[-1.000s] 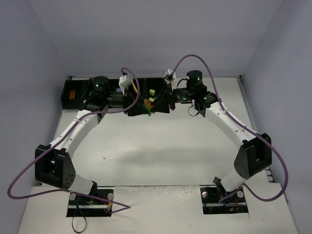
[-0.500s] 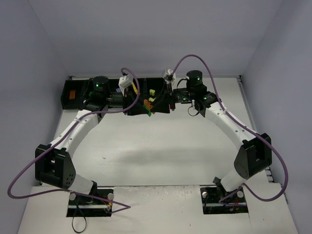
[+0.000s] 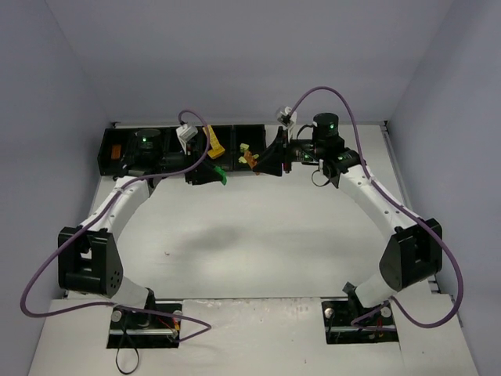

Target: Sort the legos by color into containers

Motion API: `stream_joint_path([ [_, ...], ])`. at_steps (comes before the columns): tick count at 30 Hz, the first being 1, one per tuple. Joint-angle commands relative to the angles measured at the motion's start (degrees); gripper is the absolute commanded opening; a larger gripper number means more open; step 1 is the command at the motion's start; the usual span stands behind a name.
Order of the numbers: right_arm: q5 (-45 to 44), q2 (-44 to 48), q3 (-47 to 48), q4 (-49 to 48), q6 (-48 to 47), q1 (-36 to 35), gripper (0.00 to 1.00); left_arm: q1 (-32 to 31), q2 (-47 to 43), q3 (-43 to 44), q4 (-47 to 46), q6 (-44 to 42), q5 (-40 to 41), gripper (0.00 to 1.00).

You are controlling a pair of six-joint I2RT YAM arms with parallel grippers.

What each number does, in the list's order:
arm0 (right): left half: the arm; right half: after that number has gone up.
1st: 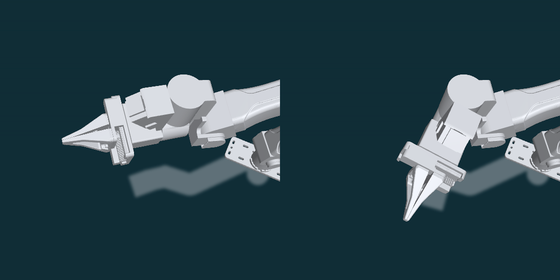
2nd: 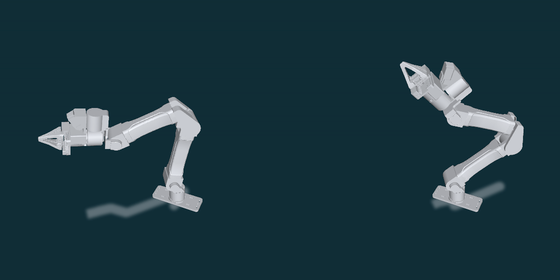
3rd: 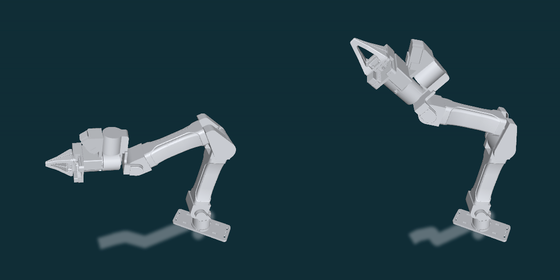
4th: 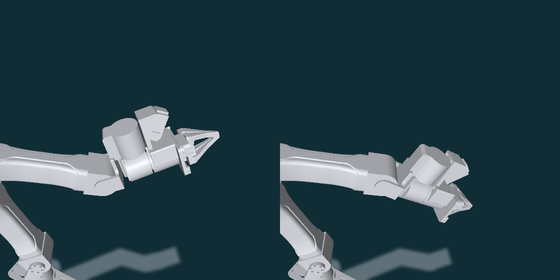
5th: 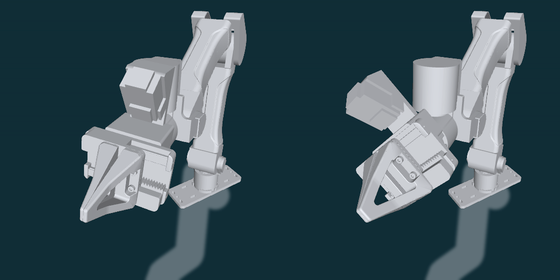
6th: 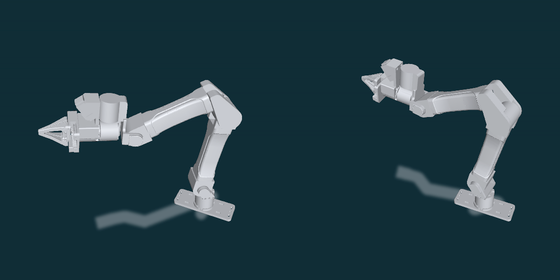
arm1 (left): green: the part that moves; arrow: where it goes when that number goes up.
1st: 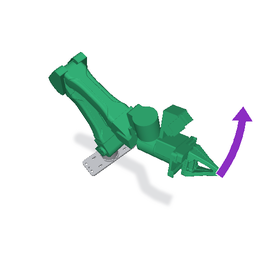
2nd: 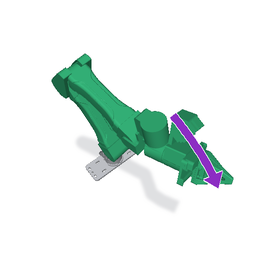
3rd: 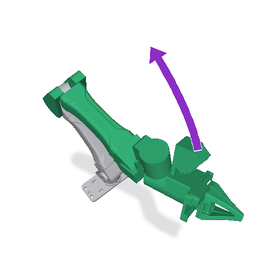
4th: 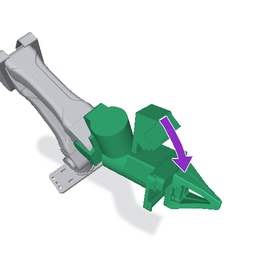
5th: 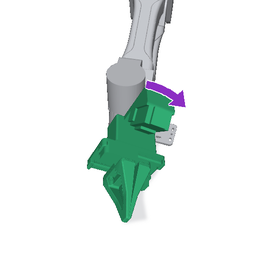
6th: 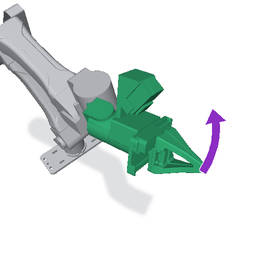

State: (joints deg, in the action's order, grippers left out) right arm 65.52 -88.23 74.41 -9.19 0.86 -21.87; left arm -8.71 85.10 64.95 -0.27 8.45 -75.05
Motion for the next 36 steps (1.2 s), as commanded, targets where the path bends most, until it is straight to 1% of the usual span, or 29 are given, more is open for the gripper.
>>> stream_joint_path([
  [1, -5.3, 4.0, -1.1, -3.6, 1.5, -0.1, 0.00, 4.8, -3.3, 1.7, -1.7, 2.6, 12.2, 0.04],
  [2, -6.2, 4.7, -1.6, -3.5, 1.7, -0.1, 0.00, 7.2, -3.6, 1.8, -1.8, 3.8, 16.8, 0.03],
  [3, -6.9, 5.1, -2.2, -3.5, 1.6, 0.0, 0.00, 8.3, -4.3, 2.2, -1.8, 5.0, 25.7, 0.04],
  [5, -7.9, 5.7, -3.6, -3.4, 1.7, -0.1, 0.00, 11.4, -4.3, 4.6, 0.6, 8.0, 36.0, 0.03],
  [6, -8.1, 5.9, -4.0, -3.2, 1.7, -0.1, 0.00, 11.8, -3.2, 6.1, 3.7, 8.8, 41.2, 0.04],
  [7, -8.2, 6.0, -4.9, -3.2, 1.6, 0.0, 0.00, 12.0, -2.3, 8.9, 7.2, 9.6, 50.3, 0.04],
  [9, -8.3, 6.3, -5.5, -3.3, 1.8, -0.1, 0.00, 12.1, 0.1, 10.5, 7.9, 10.9, 58.0, 0.03],
  [10, -8.2, 6.5, -5.9, -3.3, 1.9, -0.1, 0.00, 12.2, 0.8, 11.0, 6.7, 11.4, 63.1, 0.03],
  [12, -8.4, 6.7, -6.0, -3.2, 1.8, -0.1, 0.00, 12.3, 3.4, 12.5, 5.4, 12.0, 67.6, 0.03],
  [13, -8.5, 7.0, -6.2, -3.2, 1.7, 0.0, 0.00, 12.5, 4.7, 13.5, 5.5, 12.0, 69.1, 0.04],
  [14, -8.6, 7.2, -6.5, -3.3, 1.6, -0.1, 0.00, 12.6, 7.8, 16.6, 6.0, 11.9, 70.8, 0.04],
  [20, -8.7, 7.8, -7.2, -3.2, 1.3, -0.1, 0.00, 12.8, 20.6, 30.5, 11.3, 10.6, 75.1, 0.04],
  [21, -8.6, 7.8, -7.3, -3.2, 1.3, -0.1, 0.00, 12.9, 21.8, 31.8, 11.7, 10.9, 76.4, 0.04],
  [23, -8.6, 7.9, -7.4, -3.2, 1.4, -0.2, 0.00, 13.4, 25.1, 34.1, 12.5, 11.2, 76.5, 0.05],
  [24, -8.6, 7.9, -7.7, -3.2, 1.4, -0.2, 0.00, 13.5, 26.0, 36.3, 12.8, 11.1, 76.5, 0.09],
  [25, -8.7, 8.0, -7.8, -3.2, 1.5, -0.1, 0.00, 13.5, 27.0, 37.2, 13.5, 10.9, 76.2, 0.16],
  [26, -8.6, 8.1, -7.9, -3.1, 1.6, -0.2, 0.00, 13.5, 28.6, 38.1, 13.9, 10.7, 76.0, 0.31],
  [28, -8.7, 8.2, -8.2, -3.0, 1.6, -0.2, 0.00, 13.5, 29.4, 39.3, 14.5, 10.3, 75.9, 0.44],
  [29, -8.7, 8.2, -8.3, -2.9, 1.6, -0.1, 0.00, 13.5, 29.8, 39.5, 14.6, 10.3, 75.9, 0.54],
  [33, -8.7, 7.6, -8.4, -2.6, 1.2, -0.2, 0.00, 13.4, 28.7, 39.5, 16.2, 10.2, 75.5, 0.68],
  [36, -9.0, 6.7, -8.1, -2.4, 0.8, -0.4, 0.00, 13.1, 26.1, 39.3, 20.5, 11.1, 75.0, 0.71],
])
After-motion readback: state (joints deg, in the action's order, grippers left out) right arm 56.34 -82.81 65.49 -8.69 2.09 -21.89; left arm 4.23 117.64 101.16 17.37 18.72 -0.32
